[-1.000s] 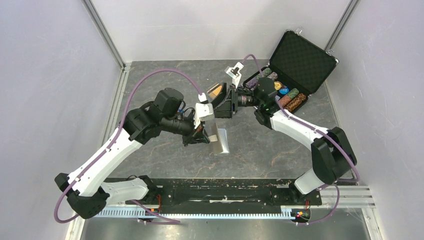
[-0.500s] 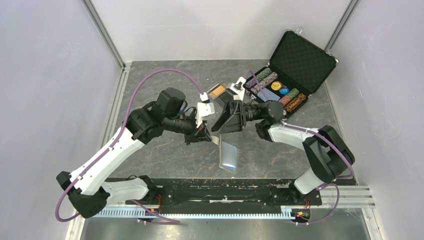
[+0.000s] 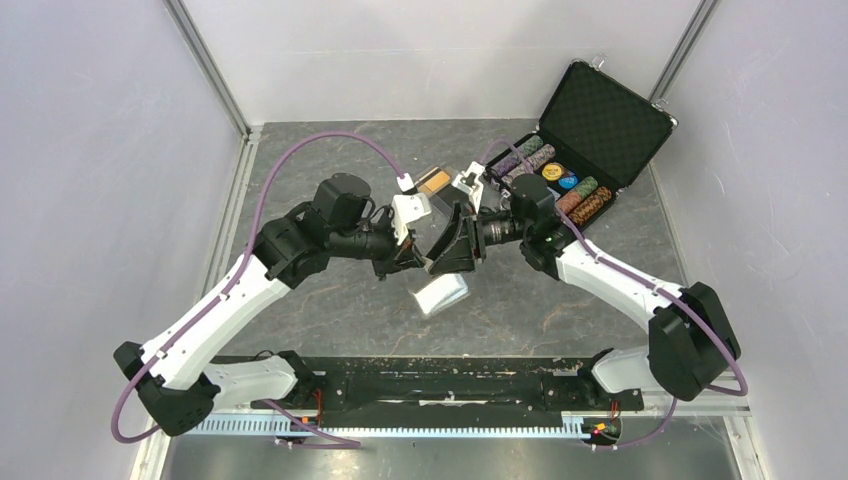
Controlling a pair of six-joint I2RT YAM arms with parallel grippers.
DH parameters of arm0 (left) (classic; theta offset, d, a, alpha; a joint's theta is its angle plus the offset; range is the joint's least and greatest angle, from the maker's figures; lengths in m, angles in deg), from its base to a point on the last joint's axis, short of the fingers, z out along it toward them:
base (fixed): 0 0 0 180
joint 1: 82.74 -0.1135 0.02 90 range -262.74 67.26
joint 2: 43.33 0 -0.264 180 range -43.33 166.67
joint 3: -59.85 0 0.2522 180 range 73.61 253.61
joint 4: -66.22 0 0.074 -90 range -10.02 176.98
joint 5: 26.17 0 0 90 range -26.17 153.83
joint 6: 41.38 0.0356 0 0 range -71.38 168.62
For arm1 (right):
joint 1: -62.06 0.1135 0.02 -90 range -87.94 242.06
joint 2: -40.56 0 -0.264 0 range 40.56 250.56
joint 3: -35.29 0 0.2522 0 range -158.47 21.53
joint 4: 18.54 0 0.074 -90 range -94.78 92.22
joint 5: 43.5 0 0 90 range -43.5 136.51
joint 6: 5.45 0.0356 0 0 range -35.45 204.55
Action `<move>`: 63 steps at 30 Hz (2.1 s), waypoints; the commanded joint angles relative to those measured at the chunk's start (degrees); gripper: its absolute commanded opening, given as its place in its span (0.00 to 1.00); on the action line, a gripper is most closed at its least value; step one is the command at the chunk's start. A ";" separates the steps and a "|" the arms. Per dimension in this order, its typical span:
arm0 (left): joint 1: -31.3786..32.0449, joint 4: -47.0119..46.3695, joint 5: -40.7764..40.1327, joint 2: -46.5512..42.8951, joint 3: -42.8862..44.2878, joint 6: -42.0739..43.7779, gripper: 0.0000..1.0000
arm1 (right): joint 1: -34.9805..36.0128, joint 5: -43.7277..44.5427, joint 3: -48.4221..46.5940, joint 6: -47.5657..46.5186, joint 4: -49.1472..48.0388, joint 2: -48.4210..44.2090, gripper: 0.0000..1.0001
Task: Put the credit cards into the card holder
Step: Open the card holder.
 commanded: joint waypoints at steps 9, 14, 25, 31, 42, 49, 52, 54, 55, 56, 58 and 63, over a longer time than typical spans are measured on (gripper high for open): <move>-0.09 -4.85 -8.66 2.29 3.63 -5.34 0.02 | 0.63 4.73 -4.54 -19.74 25.22 -3.40 0.64; -0.09 -4.85 -9.32 3.68 4.60 -5.92 0.02 | 0.63 6.73 -6.96 -23.31 30.51 -4.38 0.75; -0.09 -4.85 -10.22 4.71 5.00 -7.13 0.02 | 0.69 8.64 -9.93 -31.93 42.24 -5.72 0.86; -0.09 -6.76 -8.91 5.08 5.25 -9.06 0.02 | 0.80 12.96 -10.38 -31.58 41.53 -6.18 0.78; -0.18 -6.70 -9.18 5.74 5.29 -12.45 0.02 | 0.94 14.81 -12.91 -28.63 38.40 -4.59 0.21; -0.50 -6.05 -16.19 5.11 5.00 -17.82 0.80 | 0.78 19.53 -11.39 -26.47 38.16 -4.73 0.00; -0.94 -6.16 -19.81 4.40 4.38 -20.28 1.00 | -0.23 21.32 -10.96 -25.44 38.13 -4.71 0.00; -1.63 -6.34 -21.49 3.99 3.75 -23.22 1.00 | -1.66 22.31 -10.40 -24.52 37.87 -5.03 0.00; -2.19 -6.34 -22.09 3.71 3.41 -24.86 1.00 | -2.68 22.53 -9.91 -23.93 37.37 -5.30 0.00; -2.48 -6.14 -23.29 3.34 3.09 -26.70 1.00 | -3.99 22.41 -9.31 -23.13 36.75 -5.64 0.00; -3.17 -5.46 -25.04 2.53 2.24 -30.54 1.00 | -6.44 21.88 -8.10 -21.50 35.38 -6.39 0.00; -7.01 -9.52 -17.09 -0.22 -4.68 -37.45 1.00 | -11.00 20.10 -6.04 -18.60 32.89 -7.62 0.00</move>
